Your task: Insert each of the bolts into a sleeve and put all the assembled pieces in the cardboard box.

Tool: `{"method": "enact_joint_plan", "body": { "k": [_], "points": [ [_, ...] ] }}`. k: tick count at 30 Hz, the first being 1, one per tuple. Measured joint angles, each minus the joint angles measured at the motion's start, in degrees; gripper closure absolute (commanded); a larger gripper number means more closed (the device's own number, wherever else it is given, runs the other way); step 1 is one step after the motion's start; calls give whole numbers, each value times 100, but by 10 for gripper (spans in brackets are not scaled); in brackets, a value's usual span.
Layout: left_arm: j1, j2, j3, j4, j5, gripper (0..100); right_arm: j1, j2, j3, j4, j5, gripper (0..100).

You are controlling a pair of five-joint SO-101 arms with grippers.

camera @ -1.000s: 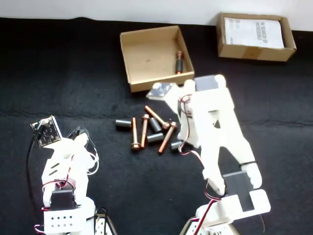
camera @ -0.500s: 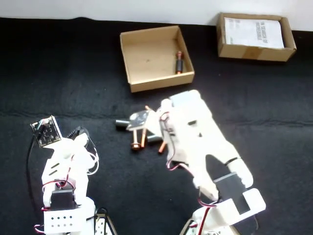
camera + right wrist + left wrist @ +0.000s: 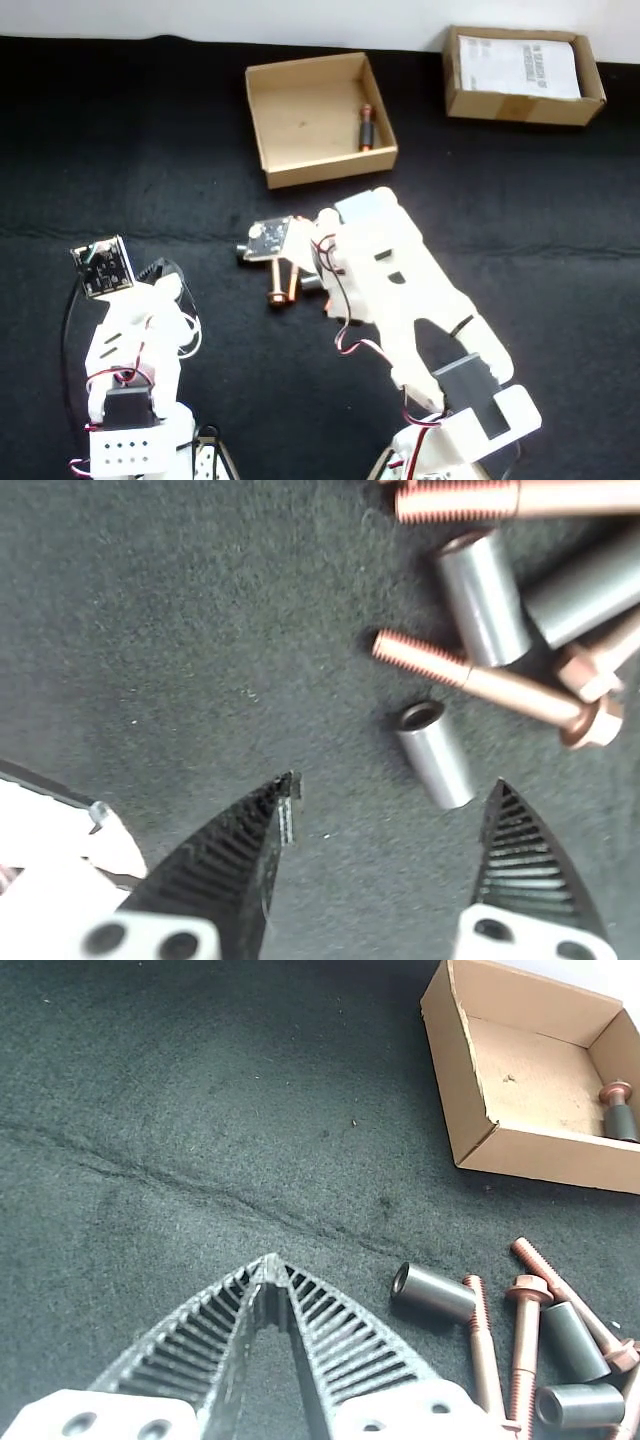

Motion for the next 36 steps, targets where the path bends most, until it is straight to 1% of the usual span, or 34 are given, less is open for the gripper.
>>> {"method": "enact_joint_plan", "body": {
  "k": [7,13,16,26,31,36],
  "points": [
    [0,0,0,0,0,983,0,62,0,-369,264,724],
    [0,0,0,0,0,983,185,747,0,-404,615,724],
    [0,0,0,0,0,983,246,835,0,-413,738,724],
    [0,0,0,0,0,983,492,932,0,-941,756,724],
    [0,0,0,0,0,983,563,1380,-9,-985,756,724],
    [0,0,0,0,0,983,615,1591,-18,-1240,756,733]
  ]
}}
